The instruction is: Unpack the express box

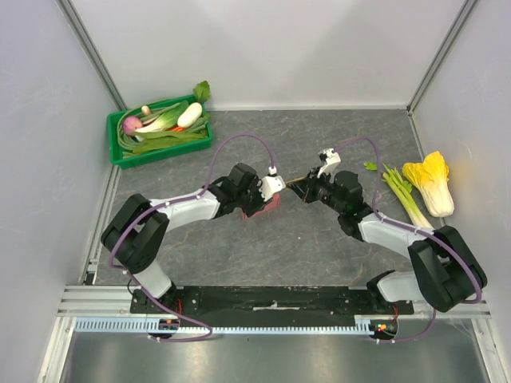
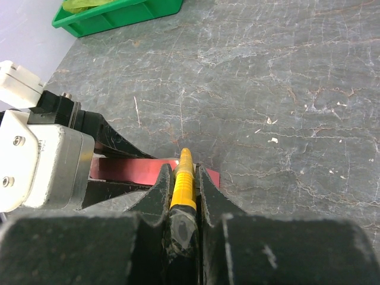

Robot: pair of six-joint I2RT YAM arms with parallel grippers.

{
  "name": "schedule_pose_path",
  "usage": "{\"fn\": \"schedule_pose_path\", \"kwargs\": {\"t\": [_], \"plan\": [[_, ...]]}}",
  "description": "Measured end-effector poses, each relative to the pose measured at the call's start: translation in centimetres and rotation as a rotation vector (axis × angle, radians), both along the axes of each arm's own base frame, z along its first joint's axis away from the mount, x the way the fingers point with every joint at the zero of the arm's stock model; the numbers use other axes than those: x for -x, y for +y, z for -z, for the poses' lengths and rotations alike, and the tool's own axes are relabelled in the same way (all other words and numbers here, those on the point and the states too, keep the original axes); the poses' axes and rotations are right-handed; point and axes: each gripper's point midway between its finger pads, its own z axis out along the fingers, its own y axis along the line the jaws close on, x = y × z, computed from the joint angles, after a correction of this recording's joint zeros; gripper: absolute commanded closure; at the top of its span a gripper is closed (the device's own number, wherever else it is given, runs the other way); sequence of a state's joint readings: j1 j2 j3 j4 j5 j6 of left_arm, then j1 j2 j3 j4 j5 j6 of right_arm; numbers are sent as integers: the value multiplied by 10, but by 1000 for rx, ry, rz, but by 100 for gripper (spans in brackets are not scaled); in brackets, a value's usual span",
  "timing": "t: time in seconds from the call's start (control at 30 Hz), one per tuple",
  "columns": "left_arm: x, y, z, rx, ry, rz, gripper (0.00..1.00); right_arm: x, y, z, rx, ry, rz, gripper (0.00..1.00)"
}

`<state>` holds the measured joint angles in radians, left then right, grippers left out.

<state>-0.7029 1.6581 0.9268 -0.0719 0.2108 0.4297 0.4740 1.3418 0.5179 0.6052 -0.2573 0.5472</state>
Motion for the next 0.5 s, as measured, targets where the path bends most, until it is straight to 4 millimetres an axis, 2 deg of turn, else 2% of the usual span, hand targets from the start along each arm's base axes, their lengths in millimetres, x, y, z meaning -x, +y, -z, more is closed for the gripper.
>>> {"fn": "schedule_pose_path", "kwargs": {"t": [0.5], "plan": [[-7,-6,0,-13,-14,-7,80,3,-3,-2,44,-55,-22,100]]}}
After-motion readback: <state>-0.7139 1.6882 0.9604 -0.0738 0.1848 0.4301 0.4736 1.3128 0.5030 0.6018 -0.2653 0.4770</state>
